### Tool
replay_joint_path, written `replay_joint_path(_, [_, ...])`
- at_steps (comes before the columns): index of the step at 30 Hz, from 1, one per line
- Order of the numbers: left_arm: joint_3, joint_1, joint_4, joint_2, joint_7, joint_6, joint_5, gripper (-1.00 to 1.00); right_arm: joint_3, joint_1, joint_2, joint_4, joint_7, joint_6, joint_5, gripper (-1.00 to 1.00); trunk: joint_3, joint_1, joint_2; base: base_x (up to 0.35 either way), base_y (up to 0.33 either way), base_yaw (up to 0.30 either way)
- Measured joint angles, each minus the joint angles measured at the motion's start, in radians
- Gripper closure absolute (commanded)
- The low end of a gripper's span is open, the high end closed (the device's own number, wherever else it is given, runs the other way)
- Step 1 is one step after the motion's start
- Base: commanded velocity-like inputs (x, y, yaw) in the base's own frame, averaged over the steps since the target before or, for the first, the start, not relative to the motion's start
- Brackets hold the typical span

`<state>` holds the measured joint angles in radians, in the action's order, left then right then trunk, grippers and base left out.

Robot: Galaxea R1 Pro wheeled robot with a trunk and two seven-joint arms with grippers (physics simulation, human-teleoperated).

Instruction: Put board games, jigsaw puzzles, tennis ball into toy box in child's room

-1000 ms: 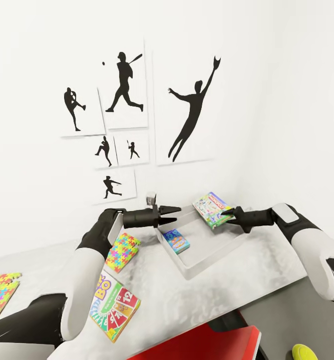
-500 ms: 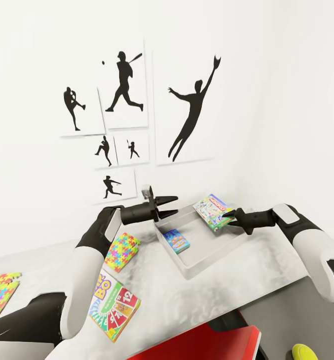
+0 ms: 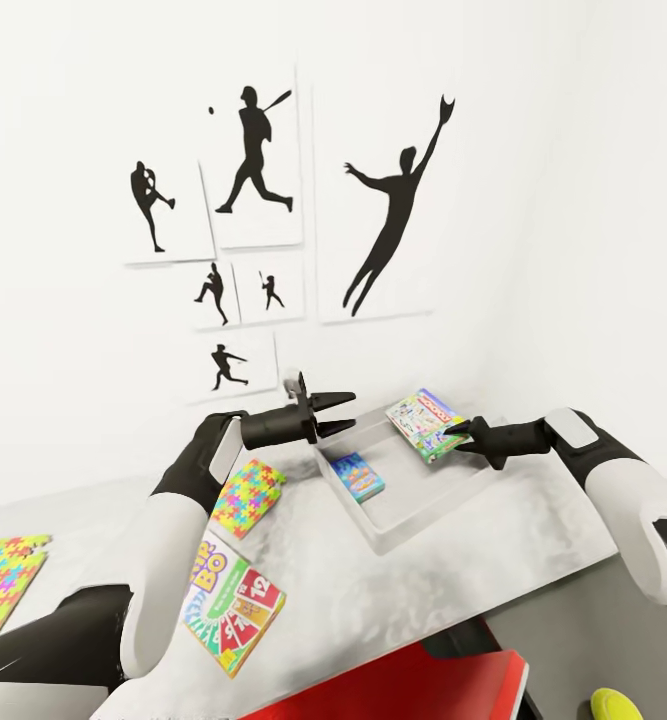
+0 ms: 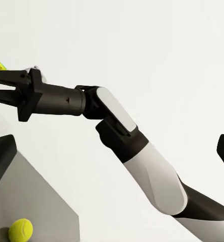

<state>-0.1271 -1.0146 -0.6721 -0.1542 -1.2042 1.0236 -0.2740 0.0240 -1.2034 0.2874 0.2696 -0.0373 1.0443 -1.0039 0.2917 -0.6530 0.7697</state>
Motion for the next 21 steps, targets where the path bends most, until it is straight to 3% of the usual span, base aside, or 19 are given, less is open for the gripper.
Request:
replay_joint_path(8, [0.002,0.0,0.0,-0.001,0.0,-0.002,0.0,-1.0,0.0,0.0,0.005,-0.001,0.0,0.0,-0.002,1.0,0.013,0.0,0.0,0.0,0.0,0.058])
replay_joint_path(21, [0.003,0.0,0.0,0.0,0.0,-0.003,0.0,-1.0,-0.001,0.0,0.005,0.0,0.0,0.0,-0.004,1.0,0.027,0.0,0.0,0.0,0.0,-0.085])
